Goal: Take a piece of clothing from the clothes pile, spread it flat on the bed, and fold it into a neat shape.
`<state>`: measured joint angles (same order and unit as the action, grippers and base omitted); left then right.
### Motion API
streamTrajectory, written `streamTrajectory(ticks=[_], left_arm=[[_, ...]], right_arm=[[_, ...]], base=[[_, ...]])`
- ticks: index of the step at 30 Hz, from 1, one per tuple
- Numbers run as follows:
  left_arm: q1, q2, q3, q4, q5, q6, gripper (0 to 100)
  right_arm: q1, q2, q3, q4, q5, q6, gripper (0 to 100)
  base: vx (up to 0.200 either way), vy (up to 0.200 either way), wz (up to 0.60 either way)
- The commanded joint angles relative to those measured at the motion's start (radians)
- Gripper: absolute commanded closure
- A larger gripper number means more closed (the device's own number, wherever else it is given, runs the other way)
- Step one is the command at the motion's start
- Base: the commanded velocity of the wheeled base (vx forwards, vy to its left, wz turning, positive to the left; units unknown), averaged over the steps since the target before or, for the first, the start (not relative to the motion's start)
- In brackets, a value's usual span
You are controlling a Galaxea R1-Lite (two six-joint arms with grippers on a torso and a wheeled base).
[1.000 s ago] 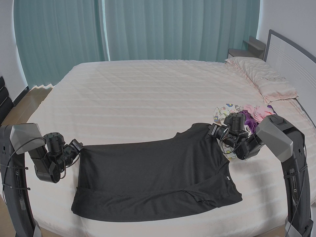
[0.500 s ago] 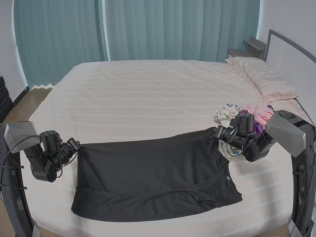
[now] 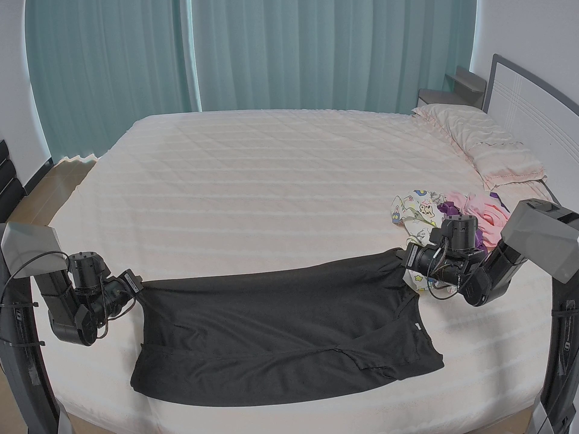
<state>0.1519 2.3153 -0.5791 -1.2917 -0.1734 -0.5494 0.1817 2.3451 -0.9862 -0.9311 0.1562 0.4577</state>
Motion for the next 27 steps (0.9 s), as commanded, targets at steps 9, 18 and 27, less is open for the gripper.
streamTrajectory(ticks=[9,18,27], left_arm=[[-0.003,-0.062,0.15,-0.001,-0.023,0.078,100],[-0.003,-0.083,0.278,-0.003,-0.078,0.2,100],[-0.011,-0.019,0.364,-0.003,-0.08,0.278,100]], right_arm=[[-0.002,-0.075,0.204,-0.091,0.029,-0.04,100],[-0.007,-0.067,0.34,-0.175,0.043,-0.09,100],[-0.008,-0.032,0.429,-0.209,0.057,-0.136,100]], base=[[0.0,0.0,0.0],[0.0,0.0,0.0],[0.0,0.0,0.0]])
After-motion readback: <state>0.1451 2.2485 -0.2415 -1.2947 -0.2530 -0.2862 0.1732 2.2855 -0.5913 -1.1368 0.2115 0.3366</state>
